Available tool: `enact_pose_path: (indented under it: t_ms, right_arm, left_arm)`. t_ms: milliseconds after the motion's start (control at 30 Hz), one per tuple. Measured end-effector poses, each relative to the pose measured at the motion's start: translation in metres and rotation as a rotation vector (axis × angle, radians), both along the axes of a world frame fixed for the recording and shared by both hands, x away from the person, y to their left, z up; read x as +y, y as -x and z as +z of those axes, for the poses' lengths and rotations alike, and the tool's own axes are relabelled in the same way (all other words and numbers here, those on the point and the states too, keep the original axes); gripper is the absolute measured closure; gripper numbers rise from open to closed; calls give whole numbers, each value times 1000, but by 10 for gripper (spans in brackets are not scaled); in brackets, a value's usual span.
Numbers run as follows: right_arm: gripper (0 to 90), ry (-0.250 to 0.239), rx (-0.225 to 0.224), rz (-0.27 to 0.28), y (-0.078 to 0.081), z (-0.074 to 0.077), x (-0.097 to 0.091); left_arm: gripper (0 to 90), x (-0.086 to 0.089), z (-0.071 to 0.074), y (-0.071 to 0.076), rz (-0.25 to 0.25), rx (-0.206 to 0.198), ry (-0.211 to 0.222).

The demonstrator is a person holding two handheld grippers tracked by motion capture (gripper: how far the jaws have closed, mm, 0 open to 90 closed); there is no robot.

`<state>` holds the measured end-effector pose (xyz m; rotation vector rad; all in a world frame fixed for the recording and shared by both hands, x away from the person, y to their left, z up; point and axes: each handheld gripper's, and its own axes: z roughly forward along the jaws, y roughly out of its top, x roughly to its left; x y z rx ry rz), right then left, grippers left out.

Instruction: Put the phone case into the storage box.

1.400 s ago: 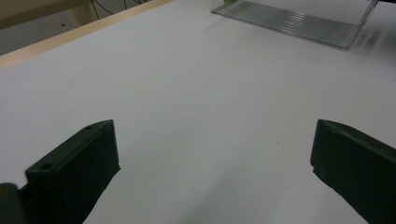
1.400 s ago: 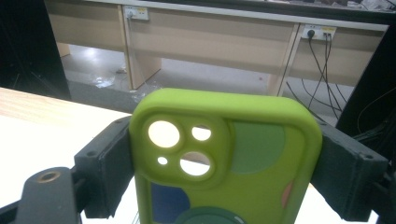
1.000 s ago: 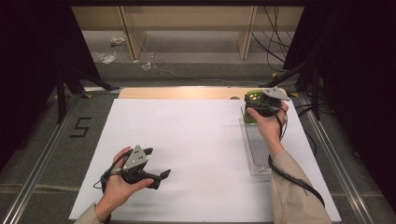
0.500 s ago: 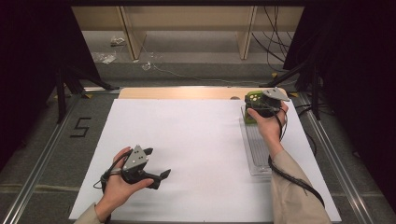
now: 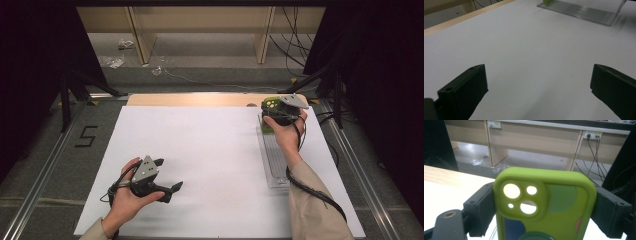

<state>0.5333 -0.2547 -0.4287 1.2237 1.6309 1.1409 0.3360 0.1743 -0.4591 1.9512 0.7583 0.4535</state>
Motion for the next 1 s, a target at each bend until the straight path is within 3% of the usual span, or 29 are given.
enact_pose_path:
  t_ms: [1000]
  right_arm:
    - [146, -10, -10, -30, -7, -5, 0]
  left_arm:
    - [5, 0, 0, 0, -1, -2, -1]
